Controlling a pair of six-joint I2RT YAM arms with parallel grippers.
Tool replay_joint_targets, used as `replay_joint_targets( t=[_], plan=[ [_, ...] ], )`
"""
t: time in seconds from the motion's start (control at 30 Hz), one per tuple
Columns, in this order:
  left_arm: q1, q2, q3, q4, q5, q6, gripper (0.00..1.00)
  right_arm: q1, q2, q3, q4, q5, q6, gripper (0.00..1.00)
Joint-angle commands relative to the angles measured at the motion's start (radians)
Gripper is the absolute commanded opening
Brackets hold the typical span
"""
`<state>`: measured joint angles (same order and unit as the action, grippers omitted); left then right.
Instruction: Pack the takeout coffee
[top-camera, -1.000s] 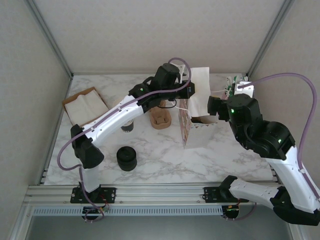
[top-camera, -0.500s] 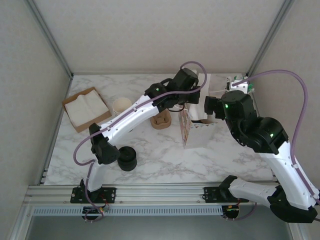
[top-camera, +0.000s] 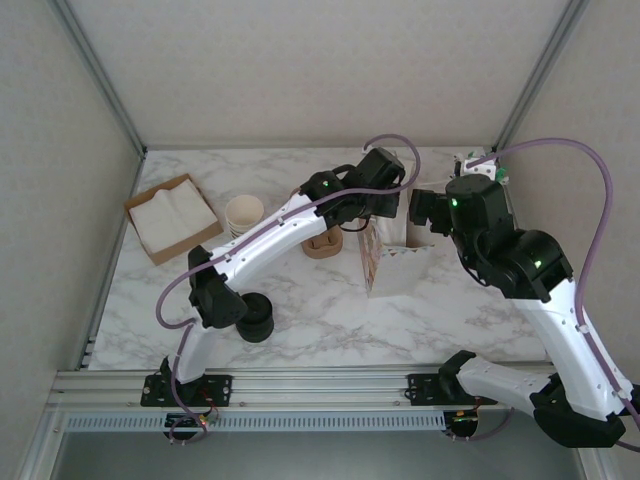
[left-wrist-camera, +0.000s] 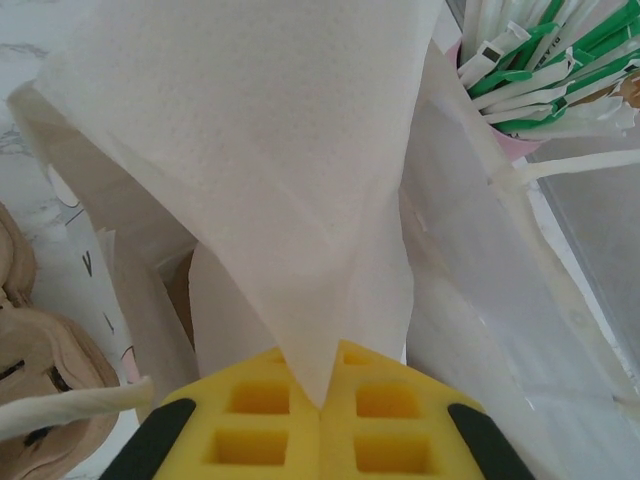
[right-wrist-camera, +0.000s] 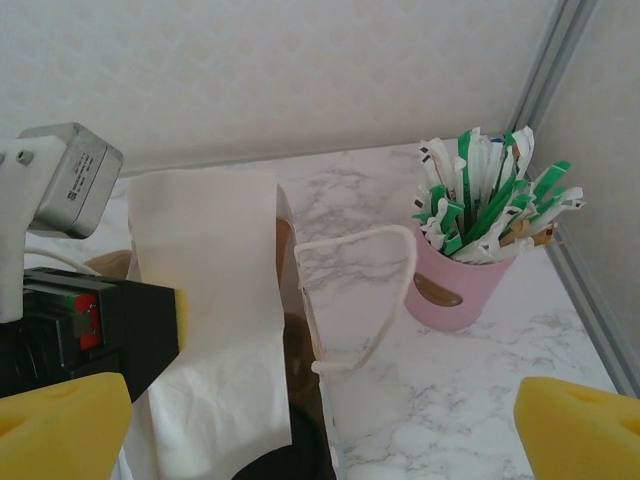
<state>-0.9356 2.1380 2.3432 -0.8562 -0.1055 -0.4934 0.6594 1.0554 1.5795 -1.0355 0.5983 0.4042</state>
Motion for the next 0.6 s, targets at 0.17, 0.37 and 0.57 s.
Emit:
replay_joint_targets(
  t=[0.17, 0.37, 0.57],
  plan=[
    [-0.009, 0.038, 0.036, -0.051, -0.008, 0.011, 0.04, -0.021, 0.000, -0.018, 0.020, -0.025, -0.013, 0.99],
    [-0.009, 0.031, 0.057, -0.052, -0.003, 0.018, 0.21, -0.028, 0.001, -0.020, 0.023, -0.035, -0.013, 0.99],
    [-0.009, 0.031, 0.096, -0.044, 0.027, 0.021, 0.26, -0.033, 0.003, -0.019, 0.022, -0.038, -0.013, 0.99]
  ],
)
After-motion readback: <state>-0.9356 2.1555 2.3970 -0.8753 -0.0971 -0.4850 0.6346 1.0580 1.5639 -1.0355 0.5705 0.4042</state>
